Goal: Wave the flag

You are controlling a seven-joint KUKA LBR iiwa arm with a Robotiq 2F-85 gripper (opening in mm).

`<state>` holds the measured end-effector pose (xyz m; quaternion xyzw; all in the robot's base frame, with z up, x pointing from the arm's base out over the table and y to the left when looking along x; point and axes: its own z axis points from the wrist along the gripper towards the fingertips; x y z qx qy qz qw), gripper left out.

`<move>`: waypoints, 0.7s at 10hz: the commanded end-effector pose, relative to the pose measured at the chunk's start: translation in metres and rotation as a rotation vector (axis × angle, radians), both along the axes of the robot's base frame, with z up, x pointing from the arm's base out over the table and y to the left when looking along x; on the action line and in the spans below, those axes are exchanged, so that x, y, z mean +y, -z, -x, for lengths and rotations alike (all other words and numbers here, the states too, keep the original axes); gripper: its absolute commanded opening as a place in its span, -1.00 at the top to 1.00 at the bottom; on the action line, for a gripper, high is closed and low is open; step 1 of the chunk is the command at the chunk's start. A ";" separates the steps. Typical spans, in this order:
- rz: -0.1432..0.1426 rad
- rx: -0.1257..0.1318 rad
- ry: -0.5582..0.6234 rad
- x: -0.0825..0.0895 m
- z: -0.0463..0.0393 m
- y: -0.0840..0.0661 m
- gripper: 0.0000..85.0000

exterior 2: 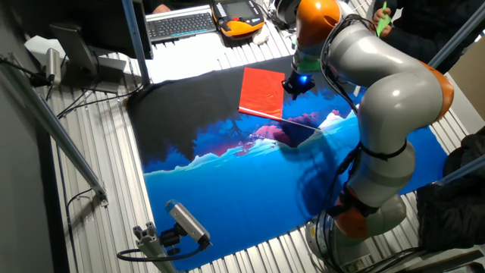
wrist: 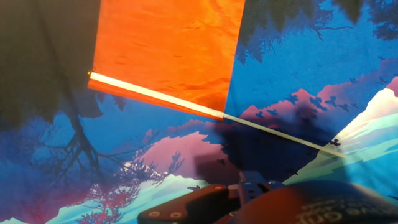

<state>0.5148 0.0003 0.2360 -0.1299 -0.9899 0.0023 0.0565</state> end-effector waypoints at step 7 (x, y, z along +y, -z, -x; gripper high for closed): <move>-0.094 -0.087 0.509 0.000 0.0000 0.000 1.00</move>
